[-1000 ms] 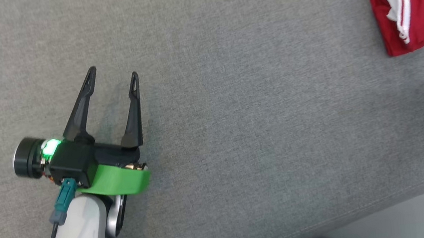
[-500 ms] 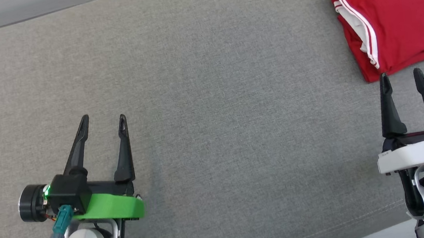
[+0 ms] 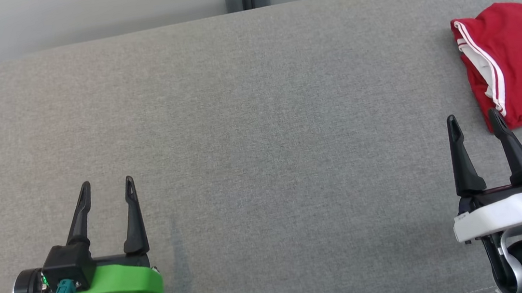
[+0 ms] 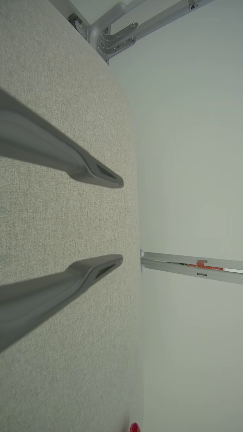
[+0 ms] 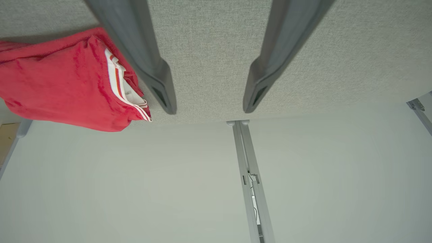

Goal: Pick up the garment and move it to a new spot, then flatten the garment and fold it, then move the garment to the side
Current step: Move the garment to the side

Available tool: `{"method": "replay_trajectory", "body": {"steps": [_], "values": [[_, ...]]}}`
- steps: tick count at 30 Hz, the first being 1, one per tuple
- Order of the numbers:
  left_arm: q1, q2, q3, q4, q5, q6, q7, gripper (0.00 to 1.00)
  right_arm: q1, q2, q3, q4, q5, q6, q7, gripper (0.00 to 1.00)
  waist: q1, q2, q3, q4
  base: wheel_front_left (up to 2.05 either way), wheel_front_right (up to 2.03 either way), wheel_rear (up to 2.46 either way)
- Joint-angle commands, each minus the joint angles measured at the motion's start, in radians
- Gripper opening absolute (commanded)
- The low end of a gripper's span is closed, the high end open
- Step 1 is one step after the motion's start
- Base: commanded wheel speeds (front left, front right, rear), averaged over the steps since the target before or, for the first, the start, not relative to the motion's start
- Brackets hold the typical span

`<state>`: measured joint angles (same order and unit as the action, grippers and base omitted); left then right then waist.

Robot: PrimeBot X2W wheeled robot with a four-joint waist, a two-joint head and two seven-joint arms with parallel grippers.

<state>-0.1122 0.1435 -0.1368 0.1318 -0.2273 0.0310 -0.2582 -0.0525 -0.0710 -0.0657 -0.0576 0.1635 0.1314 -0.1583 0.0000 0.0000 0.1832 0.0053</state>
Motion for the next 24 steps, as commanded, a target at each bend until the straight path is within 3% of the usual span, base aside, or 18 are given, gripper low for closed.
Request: {"method": "replay_trajectory", "body": {"steps": [1, 24], "values": [[0.020, 0.008, 0.003, 0.004, -0.003, -0.003, -0.008, 1.00, 0.024, 0.001, -0.002, -0.013, -0.008, -0.002, 0.008, 1.00, 0.0000, 0.0000, -0.039, 0.030, 0.00, 0.00, 0.00], [0.112, -0.001, 0.018, 0.056, 0.005, -0.031, -0.007, 1.00, 0.180, 0.010, 0.020, -0.116, -0.018, -0.002, 0.085, 1.00, 0.0000, 0.0000, -0.126, 0.021, 0.00, 0.00, 0.00]]}}
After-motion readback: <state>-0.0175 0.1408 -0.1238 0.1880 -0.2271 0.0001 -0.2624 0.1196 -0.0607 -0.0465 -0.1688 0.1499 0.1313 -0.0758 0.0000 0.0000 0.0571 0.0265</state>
